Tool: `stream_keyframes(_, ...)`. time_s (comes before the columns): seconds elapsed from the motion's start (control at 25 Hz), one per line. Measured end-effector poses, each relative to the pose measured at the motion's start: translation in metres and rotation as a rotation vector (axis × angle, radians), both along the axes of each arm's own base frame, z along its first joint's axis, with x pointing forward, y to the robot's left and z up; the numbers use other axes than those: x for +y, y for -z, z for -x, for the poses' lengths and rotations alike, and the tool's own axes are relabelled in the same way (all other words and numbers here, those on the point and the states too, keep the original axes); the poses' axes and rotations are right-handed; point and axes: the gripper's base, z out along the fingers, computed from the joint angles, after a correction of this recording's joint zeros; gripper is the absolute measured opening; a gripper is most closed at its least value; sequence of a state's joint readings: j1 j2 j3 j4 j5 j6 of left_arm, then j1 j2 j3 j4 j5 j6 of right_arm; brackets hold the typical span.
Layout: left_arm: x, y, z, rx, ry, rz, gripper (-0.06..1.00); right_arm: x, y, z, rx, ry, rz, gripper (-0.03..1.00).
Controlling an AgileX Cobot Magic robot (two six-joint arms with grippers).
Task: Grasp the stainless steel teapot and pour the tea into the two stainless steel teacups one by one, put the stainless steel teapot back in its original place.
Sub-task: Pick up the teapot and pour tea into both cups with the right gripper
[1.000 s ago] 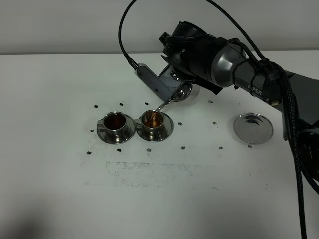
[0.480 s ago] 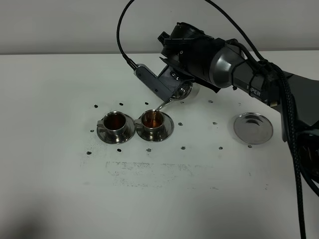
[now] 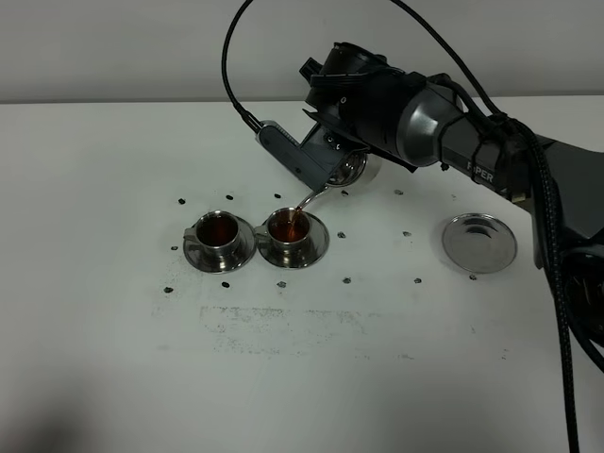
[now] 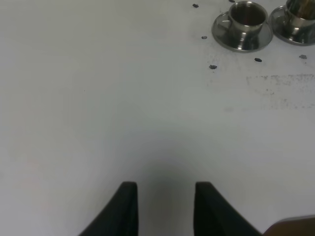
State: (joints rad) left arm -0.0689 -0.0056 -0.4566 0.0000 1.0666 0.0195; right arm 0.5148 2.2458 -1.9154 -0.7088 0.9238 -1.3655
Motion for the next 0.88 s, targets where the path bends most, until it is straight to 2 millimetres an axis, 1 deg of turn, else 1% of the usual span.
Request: stream_keyframes(0.88, 0.0000, 0.0000, 0.0000, 0.000, 0.000, 0.000, 0.29, 0.0024, -0.0011, 0.0006, -0.012, -0.014, 0.020, 0.21)
